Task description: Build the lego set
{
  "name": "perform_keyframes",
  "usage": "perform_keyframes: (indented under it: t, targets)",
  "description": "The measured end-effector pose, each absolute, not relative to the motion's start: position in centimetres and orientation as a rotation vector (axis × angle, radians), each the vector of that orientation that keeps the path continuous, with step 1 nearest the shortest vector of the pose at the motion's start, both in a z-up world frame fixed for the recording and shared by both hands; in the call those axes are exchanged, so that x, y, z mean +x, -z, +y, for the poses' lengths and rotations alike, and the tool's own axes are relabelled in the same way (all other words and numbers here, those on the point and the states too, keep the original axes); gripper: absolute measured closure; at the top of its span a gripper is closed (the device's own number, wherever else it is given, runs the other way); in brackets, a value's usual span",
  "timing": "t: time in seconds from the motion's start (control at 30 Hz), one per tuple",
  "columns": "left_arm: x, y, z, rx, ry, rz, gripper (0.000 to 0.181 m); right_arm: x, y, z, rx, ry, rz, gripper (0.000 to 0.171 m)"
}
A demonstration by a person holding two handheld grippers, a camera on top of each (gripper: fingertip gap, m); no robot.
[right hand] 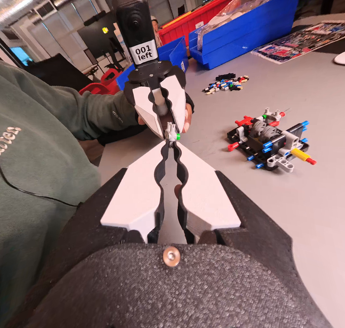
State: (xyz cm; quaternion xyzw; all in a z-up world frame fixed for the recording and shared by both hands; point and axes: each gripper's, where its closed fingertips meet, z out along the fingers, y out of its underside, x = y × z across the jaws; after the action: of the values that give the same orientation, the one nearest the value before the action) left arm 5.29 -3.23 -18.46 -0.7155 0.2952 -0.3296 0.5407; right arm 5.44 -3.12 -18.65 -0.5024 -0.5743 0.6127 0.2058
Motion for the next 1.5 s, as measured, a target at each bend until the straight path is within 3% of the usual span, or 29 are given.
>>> perform_keyframes:
  t: [0.4, 0.9, 1.5]
  targets:
    - [5.8, 20.9, -4.6, -1.852, 0.872, 0.798, 0.175, 5.8, 21.1, -3.9, -1.44, -1.607, -1.76, 0.169]
    - [6.1, 22.3, -5.8, -1.948, 0.883, 0.889, 0.17, 6.3, 21.2, -4.8, -1.403, -1.65, -1.839, 0.169]
    - [4.3, 23.0, -5.5, -2.019, 0.871, 0.833, 0.167, 5.0, 23.7, -5.6, -1.232, -1.287, -2.426, 0.169]
